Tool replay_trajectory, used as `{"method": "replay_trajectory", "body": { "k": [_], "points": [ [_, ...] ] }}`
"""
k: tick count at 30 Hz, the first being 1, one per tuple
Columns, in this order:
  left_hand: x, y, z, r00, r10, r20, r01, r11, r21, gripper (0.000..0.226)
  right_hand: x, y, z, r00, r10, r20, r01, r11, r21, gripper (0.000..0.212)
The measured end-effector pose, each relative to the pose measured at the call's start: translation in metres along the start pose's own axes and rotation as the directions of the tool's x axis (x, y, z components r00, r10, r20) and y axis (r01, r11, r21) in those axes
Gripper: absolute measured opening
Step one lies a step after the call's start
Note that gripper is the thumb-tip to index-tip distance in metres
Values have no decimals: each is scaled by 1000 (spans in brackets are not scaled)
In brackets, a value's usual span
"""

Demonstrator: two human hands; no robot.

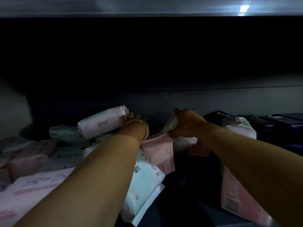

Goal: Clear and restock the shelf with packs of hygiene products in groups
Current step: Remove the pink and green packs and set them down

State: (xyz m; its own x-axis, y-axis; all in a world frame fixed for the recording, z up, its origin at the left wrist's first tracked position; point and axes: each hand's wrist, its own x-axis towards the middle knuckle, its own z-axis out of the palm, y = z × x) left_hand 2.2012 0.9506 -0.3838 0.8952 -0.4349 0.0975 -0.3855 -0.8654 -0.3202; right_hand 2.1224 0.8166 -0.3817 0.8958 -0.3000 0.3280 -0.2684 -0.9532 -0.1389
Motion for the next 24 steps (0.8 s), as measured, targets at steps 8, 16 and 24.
{"method": "replay_trajectory", "body": {
  "k": [8, 16, 24],
  "points": [
    [-3, -4, -6, 986, -22, -164, -13, 979, -206, 73, -14, 3, -9, 993, 108, -53, -103, 991, 89, 79],
    [-45, -13, -37, 905, -73, -419, -141, 879, -456, 90, -53, 0, -51, 963, 141, -229, -98, 977, 189, 73],
    [-152, -24, -66, 828, -227, -512, -119, 822, -557, 77, -146, -5, -101, 911, 91, -403, 35, 955, 296, 69]
  ]
}}
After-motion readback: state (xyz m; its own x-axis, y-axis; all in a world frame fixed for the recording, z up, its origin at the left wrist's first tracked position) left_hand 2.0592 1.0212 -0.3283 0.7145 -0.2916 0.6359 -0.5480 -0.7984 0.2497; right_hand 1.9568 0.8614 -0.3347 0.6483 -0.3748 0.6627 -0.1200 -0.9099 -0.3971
